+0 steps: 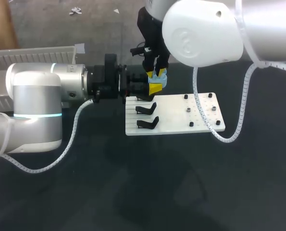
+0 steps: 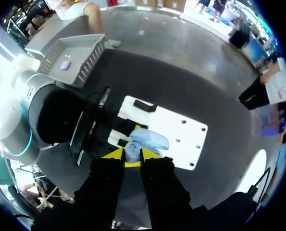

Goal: Pick up each earbud case from the left stands, insert the matching earbuds, close the lid, and place the case in the box.

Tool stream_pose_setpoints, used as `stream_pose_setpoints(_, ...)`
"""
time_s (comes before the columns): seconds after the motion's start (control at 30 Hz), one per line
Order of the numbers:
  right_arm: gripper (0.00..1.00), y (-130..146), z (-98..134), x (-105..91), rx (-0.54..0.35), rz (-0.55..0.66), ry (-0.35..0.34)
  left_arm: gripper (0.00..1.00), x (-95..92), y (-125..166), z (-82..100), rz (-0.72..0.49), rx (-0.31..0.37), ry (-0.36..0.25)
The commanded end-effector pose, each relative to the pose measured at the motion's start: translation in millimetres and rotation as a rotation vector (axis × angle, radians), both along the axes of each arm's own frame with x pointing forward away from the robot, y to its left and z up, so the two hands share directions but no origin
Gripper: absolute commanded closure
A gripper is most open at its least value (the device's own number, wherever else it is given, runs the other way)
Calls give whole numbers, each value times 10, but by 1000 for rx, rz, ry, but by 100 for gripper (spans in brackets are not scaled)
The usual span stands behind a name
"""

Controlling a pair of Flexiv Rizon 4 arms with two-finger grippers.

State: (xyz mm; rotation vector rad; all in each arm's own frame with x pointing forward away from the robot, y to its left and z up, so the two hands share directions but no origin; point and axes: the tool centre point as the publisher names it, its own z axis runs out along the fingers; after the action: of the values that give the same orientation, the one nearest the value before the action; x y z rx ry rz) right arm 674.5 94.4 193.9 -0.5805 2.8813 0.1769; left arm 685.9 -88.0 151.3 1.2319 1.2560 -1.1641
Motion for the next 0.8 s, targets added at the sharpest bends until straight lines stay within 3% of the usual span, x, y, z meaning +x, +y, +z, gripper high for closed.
stream_pose_setpoints(0.03, 100, 6, -18, 12, -2, -2, 2, 100, -7, 2, -1, 3, -3, -3)
stream_pose_setpoints(0.4, 100, 14, -22, 7, -4, 0, 10, 100, -7, 2, -1, 3, -3, -3)
stream_pose_setpoints(0.43, 97, 15, -22, 4, -4, 0, 10, 100, -7, 2, -1, 3, -3, -3)
stream_pose_setpoints(0.47, 85, 15, -23, 2, -4, 0, 11, 100, -7, 2, -1, 3, -3, -3)
stream_pose_setpoints(0.57, 71, 16, -24, 0, -3, -2, 9, 100, -7, 2, -1, 3, -3, -3)
stream_pose_setpoints(0.8, 69, 12, -13, -2, -6, -11, 4, 100, -7, 2, -1, 3, -3, -3)
